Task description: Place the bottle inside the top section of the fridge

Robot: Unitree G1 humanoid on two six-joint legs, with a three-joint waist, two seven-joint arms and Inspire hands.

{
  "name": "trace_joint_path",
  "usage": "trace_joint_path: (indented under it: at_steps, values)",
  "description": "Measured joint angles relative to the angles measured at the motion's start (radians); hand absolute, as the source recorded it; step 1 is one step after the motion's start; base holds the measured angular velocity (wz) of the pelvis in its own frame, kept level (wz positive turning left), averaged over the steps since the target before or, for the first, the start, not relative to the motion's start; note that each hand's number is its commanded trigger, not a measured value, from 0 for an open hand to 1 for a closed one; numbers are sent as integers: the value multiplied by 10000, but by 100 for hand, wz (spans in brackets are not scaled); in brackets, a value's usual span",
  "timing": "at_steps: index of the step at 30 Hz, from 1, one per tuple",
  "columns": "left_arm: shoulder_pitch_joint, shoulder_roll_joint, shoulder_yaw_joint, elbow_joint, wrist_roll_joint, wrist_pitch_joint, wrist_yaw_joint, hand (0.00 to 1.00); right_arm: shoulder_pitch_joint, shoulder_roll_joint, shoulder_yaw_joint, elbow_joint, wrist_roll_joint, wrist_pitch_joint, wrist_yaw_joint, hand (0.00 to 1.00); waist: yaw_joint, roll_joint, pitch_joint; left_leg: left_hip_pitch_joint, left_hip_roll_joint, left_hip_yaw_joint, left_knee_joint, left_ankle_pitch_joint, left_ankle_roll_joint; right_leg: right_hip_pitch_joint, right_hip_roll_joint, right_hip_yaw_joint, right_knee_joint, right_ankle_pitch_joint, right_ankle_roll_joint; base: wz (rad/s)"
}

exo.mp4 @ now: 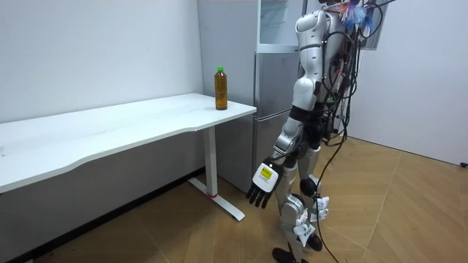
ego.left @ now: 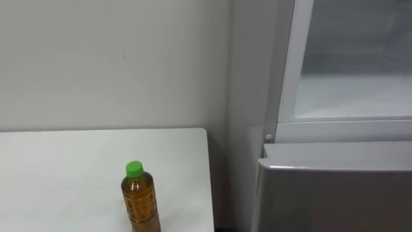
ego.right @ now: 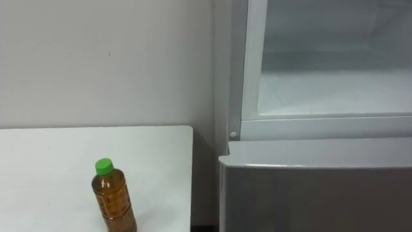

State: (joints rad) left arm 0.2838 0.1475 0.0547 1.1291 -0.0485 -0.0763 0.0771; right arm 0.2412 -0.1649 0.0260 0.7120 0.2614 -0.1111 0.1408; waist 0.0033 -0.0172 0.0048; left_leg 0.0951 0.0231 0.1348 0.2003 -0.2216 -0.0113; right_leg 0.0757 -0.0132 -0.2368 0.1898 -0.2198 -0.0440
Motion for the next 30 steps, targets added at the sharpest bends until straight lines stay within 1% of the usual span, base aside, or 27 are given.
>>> trace_joint_path:
  at_steps: [3, 6, 9, 12, 13, 14, 16, 17, 19, 20, 21, 22, 23, 25, 30]
  values:
    - [6, 47, 6, 2, -8, -20, -182, 0, 60, -16, 75, -783, 60, -83, 147, 0, 33, -11, -4, -1, 0, -1, -2, 0, 0, 6, 1, 0, -1, 1, 0, 0]
    - [15, 51, 14, -52, 19, -29, -276, 0, 216, -19, 196, -1732, 31, -78, 196, 0, 27, -5, -45, -128, 4, 3, 8, 0, 0, -84, 5, -3, -1, 7, 1, 2]
    - [45, 90, 12, -224, 19, -33, -341, 0, 587, -42, 213, -2346, 49, 7, 276, 0, 43, 7, -51, -145, 7, 33, 18, 0, 0, -63, 16, -32, 21, 26, 0, 4]
    - [64, 128, 11, -241, 52, -33, -398, 0, 900, -144, 338, -3206, 54, 229, 336, 0, 61, -7, -30, -127, 17, 95, 17, 0, 0, -85, 8, 1, 141, 29, -4, -6]
    - [77, 139, 8, -246, 151, -31, -403, 0, 1012, -272, 427, -3618, 80, 261, 405, 0, 71, -10, -17, -123, 23, 191, 16, 0, 0, -98, 7, 40, 151, 29, -5, -11]
    - [79, 157, 8, -243, 206, -29, -409, 0, 1022, -355, 481, -3803, 71, 417, 419, 0, 72, -11, -10, -121, 26, 242, 14, 0, 0, -102, 8, 71, 156, 30, -6, -11]
    - [73, 250, 1, -255, 224, -23, -435, 0, 1045, -577, 515, -4161, 75, 595, 530, 0, 83, -47, 9, -113, 24, 318, -7, 0, 0, -104, 8, 133, 158, 33, -4, -8]
    - [75, 276, -6, -258, 233, -15, -453, 0, 1042, -621, 517, -4267, 67, 628, 560, 0, 84, -58, 12, -113, 25, 347, -5, 0, 0, -115, 8, 149, 160, 37, 0, -7]
    - [79, 318, -15, -283, 437, 15, -477, 0, 1046, -754, 520, -4681, 68, 902, 646, 0, 124, -80, 18, -106, 51, 630, -3, 0, 1, -237, -6, 206, 194, 43, 4, -11]
    - [76, 318, -16, -286, 438, 15, -485, 0, 1046, -778, 520, -4801, 70, 968, 661, 0, 143, -85, 30, -106, 55, 667, -5, 0, 1, -244, -7, 227, 228, 48, 2, -14]
    - [67, 330, -17, -285, 490, 15, -506, 0, 1046, -811, 520, -5016, 70, 1082, 696, 0, 177, -96, 95, -122, 59, 675, -5, 0, 1, -258, -5, 254, 316, 60, -2, -10]
    - [67, 343, -20, -284, 638, 17, -529, 0, 1046, -840, 519, -5155, 68, 1135, 743, 0, 197, -108, 110, -126, 62, 676, -4, -2, 5, -270, -2, 267, 315, 65, -4, -7]
    - [65, 344, -20, -284, 652, 18, -556, 0, 1046, -869, 519, -5224, 68, 1170, 769, 0, 210, -111, 111, -132, 64, 676, -2, -8, 14, -288, -2, 269, 311, 64, -4, 0]
    - [17, 357, -19, -297, 739, 13, -689, 0, 1046, -1042, 519, -5612, 70, 1373, 815, 0, 347, -107, 111, -263, 90, 677, 53, -38, 63, -489, 10, 327, 450, 68, -11, -7]
    - [51, 457, -18, -250, 824, 5, -705, 0, 1047, -1429, 517, -6580, 44, 1649, 1053, 0, 350, -100, 112, -559, 125, 676, 268, -38, 65, -829, -4, 311, 649, 118, -73, -1]
